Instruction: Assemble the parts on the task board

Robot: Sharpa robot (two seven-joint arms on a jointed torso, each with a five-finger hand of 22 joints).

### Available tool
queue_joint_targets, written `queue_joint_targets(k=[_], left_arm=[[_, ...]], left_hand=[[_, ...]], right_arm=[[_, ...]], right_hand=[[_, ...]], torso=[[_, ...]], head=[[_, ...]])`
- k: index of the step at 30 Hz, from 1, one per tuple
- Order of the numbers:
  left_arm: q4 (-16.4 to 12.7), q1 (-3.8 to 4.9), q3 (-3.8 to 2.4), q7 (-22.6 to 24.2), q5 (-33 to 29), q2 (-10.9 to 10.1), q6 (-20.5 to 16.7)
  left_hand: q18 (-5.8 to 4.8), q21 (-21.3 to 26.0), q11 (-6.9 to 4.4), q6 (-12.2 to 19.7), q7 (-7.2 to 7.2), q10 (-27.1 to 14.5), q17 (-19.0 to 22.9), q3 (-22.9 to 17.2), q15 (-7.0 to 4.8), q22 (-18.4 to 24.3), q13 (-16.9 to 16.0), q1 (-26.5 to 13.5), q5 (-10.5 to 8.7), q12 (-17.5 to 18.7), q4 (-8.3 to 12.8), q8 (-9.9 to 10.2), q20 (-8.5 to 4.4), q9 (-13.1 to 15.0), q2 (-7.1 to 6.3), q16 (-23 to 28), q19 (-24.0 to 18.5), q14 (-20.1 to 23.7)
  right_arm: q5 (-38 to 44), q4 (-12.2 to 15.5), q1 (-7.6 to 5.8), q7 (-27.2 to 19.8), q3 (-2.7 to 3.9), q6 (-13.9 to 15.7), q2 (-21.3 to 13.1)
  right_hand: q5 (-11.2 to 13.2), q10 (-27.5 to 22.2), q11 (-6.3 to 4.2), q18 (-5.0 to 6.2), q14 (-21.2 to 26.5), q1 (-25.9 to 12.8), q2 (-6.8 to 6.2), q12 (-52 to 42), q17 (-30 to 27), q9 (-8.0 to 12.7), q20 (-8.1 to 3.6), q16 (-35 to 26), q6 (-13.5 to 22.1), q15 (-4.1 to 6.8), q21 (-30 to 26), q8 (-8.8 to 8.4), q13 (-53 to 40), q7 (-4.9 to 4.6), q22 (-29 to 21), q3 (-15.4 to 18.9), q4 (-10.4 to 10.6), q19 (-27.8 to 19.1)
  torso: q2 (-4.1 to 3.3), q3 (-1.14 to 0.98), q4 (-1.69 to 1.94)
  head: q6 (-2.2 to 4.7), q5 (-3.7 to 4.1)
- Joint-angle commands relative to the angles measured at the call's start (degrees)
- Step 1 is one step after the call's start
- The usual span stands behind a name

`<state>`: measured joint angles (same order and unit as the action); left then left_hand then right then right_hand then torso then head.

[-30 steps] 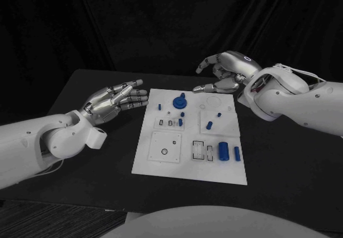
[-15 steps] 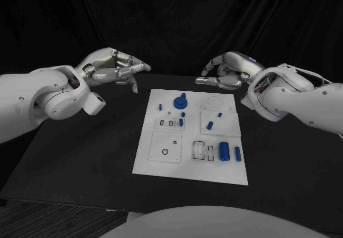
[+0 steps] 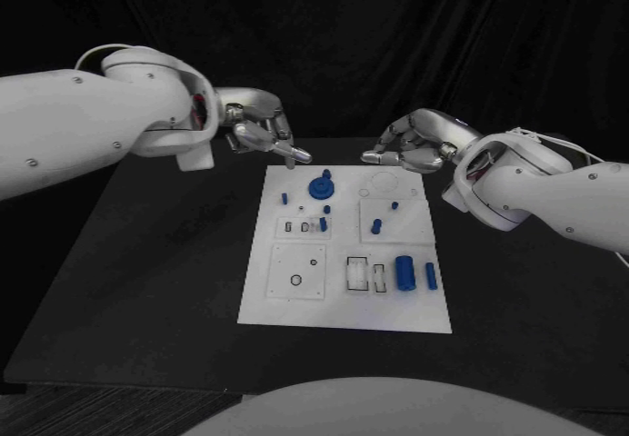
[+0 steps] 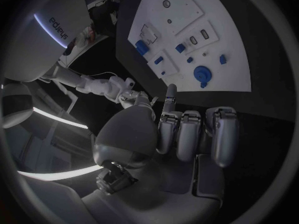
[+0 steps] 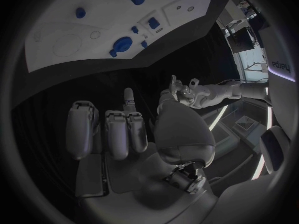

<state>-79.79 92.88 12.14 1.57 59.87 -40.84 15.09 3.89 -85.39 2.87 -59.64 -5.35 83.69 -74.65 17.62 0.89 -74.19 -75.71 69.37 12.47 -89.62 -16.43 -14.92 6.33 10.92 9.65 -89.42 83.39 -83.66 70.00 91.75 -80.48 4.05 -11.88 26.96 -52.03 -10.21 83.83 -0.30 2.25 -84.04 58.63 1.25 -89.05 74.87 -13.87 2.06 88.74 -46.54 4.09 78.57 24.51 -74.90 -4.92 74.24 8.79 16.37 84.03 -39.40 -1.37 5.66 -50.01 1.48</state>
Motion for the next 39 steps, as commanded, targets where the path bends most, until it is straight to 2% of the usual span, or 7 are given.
queue_joint_targets(k=[1, 5, 6, 11, 16, 24, 39], left_arm=[[2.21, 0.24, -0.04, -11.92, 4.99, 3.31, 10.04], [3.91, -0.13, -0.04, -15.84, 4.70, 7.07, 11.20], [4.26, -0.27, -0.04, -16.73, 4.20, 7.74, 11.43], [6.53, -1.58, -0.04, -21.59, 0.08, 10.70, 13.22], [8.94, -2.98, -0.03, -24.96, -1.53, 12.74, 14.74], [12.35, -5.46, -0.03, -28.13, -2.28, 15.50, 15.75], [13.44, -7.91, -0.03, -31.18, -2.42, 17.33, 15.63]], left_hand=[[-3.89, -4.61, -2.53, -4.38, 1.51, 6.31, -15.35, 3.97, -2.67, -15.81, -14.29, -5.81, 2.41, -0.38, -0.04, -2.67, -1.55, 4.25, 2.31, -0.58, 6.61, -6.34], [-3.89, -4.61, -2.78, -4.95, 1.79, 6.31, -15.35, 3.25, -2.90, -15.81, -14.29, -5.27, 1.77, -0.38, 0.09, -2.70, -1.82, 5.11, 2.89, -0.58, 6.61, -6.34], [-3.89, -4.61, -2.83, -5.04, 1.82, 6.31, -15.35, 3.20, -2.96, -15.81, -14.29, -5.33, 1.45, -0.38, 0.06, -2.69, -1.85, 5.23, 2.94, -0.58, 6.61, -6.34], [-3.89, -4.61, -2.75, -4.08, 1.53, 6.31, -15.35, 2.84, -3.05, -15.81, -14.29, -5.95, -0.31, -0.38, 0.04, -1.22, -2.01, 5.48, 3.24, -0.58, 6.61, -6.34], [-3.89, -4.61, -2.72, -4.16, 1.49, 6.31, -15.35, 2.75, -3.04, -15.81, -14.29, -6.31, -1.09, -0.38, 0.09, -0.76, -2.00, 5.56, 3.24, -0.58, 6.61, -6.34], [-3.89, -4.61, -2.84, -4.79, 1.63, 6.31, -15.35, 2.40, -3.14, -15.81, -14.29, -6.27, -1.96, -0.38, 0.37, -0.39, -2.06, 5.79, 3.11, -0.58, 6.61, -6.34], [-3.89, -4.61, -3.71, -7.24, 2.52, 6.31, -15.35, 0.52, -4.00, -15.81, -14.29, -5.37, -1.95, -0.38, 1.46, 0.22, -2.81, 6.87, 2.72, -0.58, 6.61, -6.34]], right_arm=[[-0.81, 0.03, 0.16, 1.13, 0.06, 1.46, -0.62], [-0.66, 0.01, 0.20, 0.42, 0.06, 2.97, -1.40], [-0.62, 0.00, 0.20, 0.34, 0.06, 3.15, -1.58], [-0.51, -0.22, 0.23, 0.04, 0.06, 4.06, -2.17], [-0.44, -0.21, 0.28, -0.61, 0.06, 5.59, -2.53], [-0.41, -0.45, 0.41, -0.68, 0.06, 6.12, -2.57], [-0.40, -0.48, 0.59, -0.14, 0.06, 5.37, -2.61]], right_hand=[[-1.10, 6.17, 0.06, 0.35, -5.43, -0.68, 2.54, -0.95, 12.51, 0.67, 0.44, 0.17, -0.50, -0.26, 0.52, -0.08, -15.10, -0.02, 12.34, 2.26, 0.34, 1.00], [-2.26, 6.17, 0.08, 0.30, -5.49, -0.37, 2.94, -0.95, 12.76, 0.77, 0.49, 0.29, -1.06, -0.29, 0.79, -0.18, -15.10, 0.02, 12.42, 2.89, 0.30, 1.13], [-2.36, 6.17, 0.09, 0.27, -5.49, -0.35, 3.01, -0.95, 12.75, 0.76, 0.50, 0.29, -1.23, -0.30, 0.93, -0.14, -15.10, 0.04, 12.46, 3.00, 0.31, 1.19], [-2.59, 6.17, 0.38, 0.24, -5.47, -0.20, 3.61, -0.95, 12.65, 0.49, 0.64, 0.26, -3.08, -0.51, 1.08, 0.45, -15.10, 0.28, 12.49, 3.80, 0.34, 1.26], [-2.99, 6.17, 0.39, 0.20, -5.46, -0.39, 4.32, -0.95, 12.57, 0.22, 0.72, 0.24, -4.32, -0.57, 1.29, 0.83, -15.10, 0.41, 12.55, 4.46, 0.36, 1.35], [-3.26, 6.17, 0.39, 0.20, -5.43, -0.45, 4.73, -0.95, 12.42, 0.07, 0.73, 0.19, -4.88, -0.56, 1.35, 1.00, -15.10, 0.47, 12.56, 4.77, 0.36, 1.37], [-4.26, 6.17, 0.45, 0.23, -5.37, 0.55, 4.94, -0.95, 12.12, -0.05, 0.77, 0.08, -5.19, -0.61, 1.26, 0.90, -15.10, 0.43, 12.51, 5.20, 0.19, 1.30]], torso=[[-0.13, -0.99, -1.14], [-0.24, -1.23, -2.20], [-0.33, -1.27, -2.83], [-0.54, -1.30, -4.05], [-0.65, -1.11, -4.65], [-0.30, -0.31, -4.10], [0.40, -0.45, -3.46]], head=[[0.01, -0.67], [0.01, -2.31], [0.01, -3.13], [0.01, -5.00], [0.01, -5.93], [0.01, -5.09], [0.01, -4.27]])
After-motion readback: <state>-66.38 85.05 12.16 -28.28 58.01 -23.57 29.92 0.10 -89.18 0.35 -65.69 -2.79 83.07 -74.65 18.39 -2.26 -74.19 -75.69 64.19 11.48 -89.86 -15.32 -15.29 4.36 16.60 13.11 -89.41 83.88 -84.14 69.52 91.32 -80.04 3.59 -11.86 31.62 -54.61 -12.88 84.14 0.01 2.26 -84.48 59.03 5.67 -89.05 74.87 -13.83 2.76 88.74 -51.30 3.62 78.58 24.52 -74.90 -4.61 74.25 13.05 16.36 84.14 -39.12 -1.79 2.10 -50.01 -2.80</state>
